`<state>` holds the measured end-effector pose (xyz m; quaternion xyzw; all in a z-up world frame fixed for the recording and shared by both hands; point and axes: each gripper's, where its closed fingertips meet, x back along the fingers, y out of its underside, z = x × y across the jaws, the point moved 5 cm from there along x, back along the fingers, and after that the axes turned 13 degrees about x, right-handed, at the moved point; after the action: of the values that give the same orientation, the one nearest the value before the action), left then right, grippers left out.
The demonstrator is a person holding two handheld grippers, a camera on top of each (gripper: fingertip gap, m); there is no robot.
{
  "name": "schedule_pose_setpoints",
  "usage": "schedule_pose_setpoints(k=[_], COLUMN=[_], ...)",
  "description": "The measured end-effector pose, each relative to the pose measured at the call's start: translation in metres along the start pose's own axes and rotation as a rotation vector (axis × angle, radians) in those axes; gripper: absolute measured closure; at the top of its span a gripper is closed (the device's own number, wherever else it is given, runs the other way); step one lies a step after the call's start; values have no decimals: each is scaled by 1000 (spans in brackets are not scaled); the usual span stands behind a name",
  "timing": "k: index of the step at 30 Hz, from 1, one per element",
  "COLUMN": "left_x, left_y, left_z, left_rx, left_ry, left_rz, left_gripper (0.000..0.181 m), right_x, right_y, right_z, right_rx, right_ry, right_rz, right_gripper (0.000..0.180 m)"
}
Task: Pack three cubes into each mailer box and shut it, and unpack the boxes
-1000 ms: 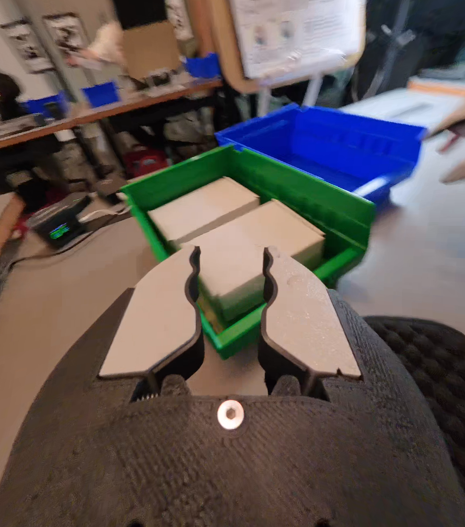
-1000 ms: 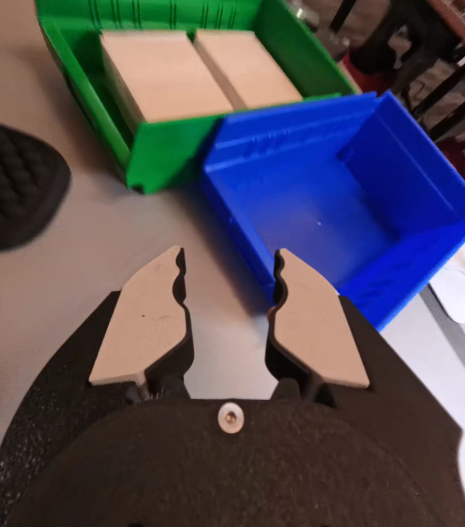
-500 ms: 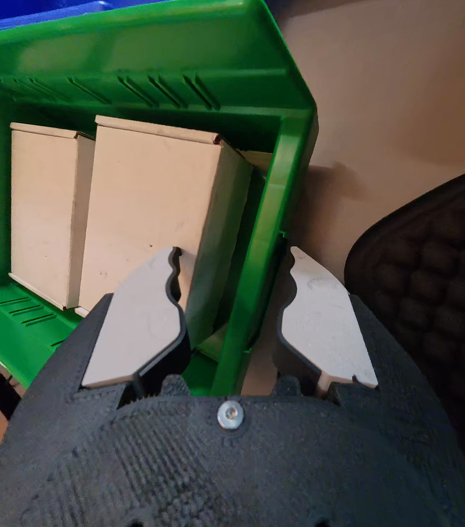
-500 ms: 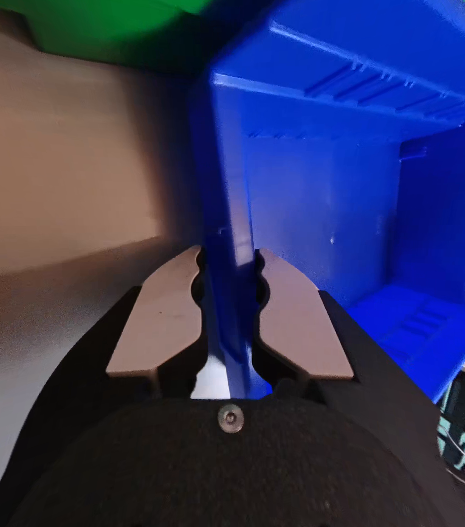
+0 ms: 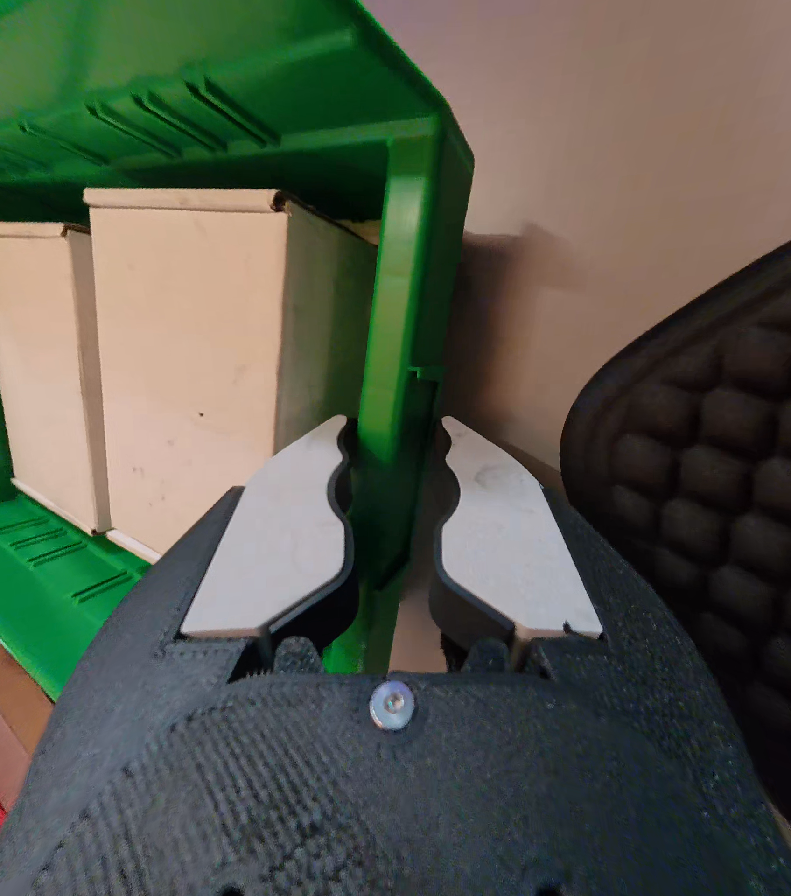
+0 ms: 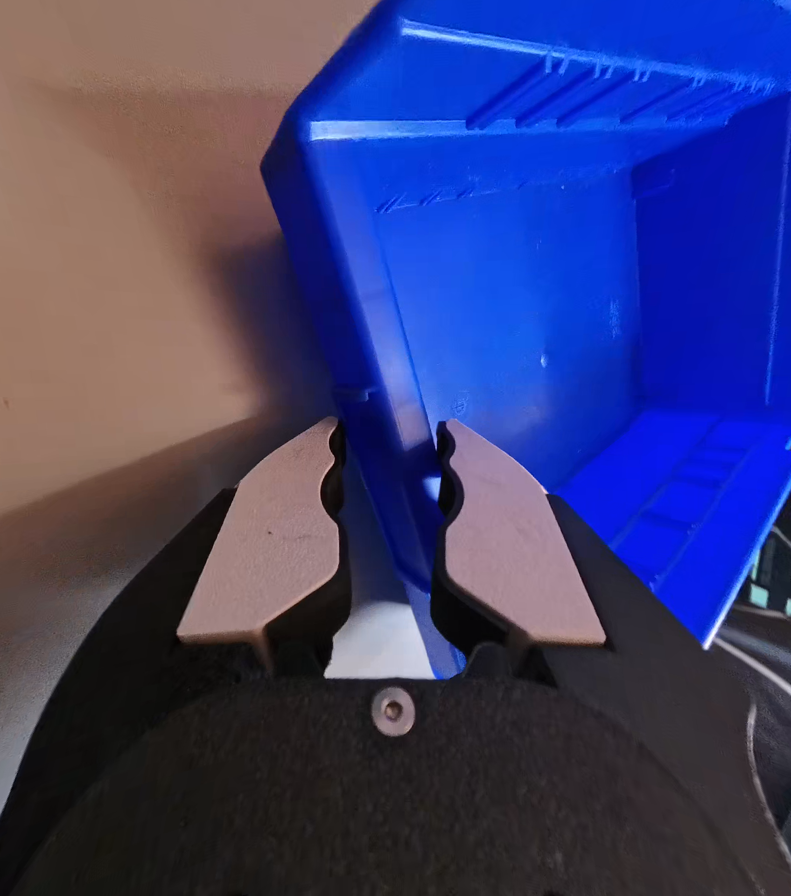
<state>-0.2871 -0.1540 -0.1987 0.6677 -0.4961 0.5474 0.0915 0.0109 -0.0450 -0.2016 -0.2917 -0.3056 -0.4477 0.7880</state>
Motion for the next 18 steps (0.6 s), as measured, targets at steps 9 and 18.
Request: schedule_pose_setpoints(k=[9, 18], left_x=[-17, -36], left_y=[-34, -55], left_z=[2, -14], left_rx=[-4, 26], left_ry=[40, 34], left_rz=[35, 14], left_gripper=[152, 153], right_x=[29, 28], right_y=[99, 158], right_z=[-6, 11], right_rx=[-153, -238], right_ry=[112, 135], right_rz=[-144, -233], right_gripper=[145, 145])
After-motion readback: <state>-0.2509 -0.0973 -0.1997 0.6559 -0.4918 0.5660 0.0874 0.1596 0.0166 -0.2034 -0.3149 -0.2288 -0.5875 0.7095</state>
